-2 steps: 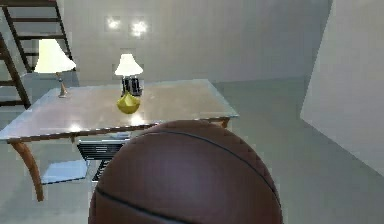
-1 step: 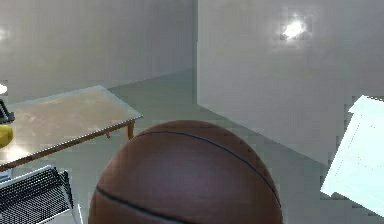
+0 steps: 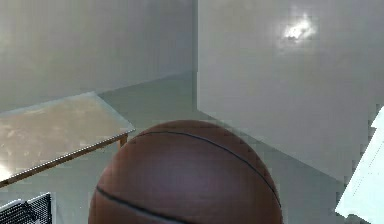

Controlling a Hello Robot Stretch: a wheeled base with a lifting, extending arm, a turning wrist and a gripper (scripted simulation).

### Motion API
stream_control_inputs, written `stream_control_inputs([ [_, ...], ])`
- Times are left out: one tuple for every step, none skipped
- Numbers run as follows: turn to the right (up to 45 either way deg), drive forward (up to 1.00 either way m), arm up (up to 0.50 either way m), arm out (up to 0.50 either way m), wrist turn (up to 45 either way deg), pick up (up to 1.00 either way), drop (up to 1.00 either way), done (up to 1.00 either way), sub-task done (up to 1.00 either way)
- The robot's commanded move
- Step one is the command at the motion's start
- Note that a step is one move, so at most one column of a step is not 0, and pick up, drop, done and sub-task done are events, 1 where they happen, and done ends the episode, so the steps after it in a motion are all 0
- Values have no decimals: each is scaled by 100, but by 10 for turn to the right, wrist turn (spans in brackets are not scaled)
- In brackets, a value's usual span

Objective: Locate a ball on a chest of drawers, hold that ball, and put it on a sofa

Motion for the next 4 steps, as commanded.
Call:
stream_control_inputs([
  [60, 0, 0, 0, 0, 0, 0, 0, 0],
  [0, 100, 0, 0, 0, 0, 0, 0, 0],
  [180, 0, 0, 0, 0, 0, 0, 0, 0],
  [0, 15, 0, 0, 0, 0, 0, 0, 0],
])
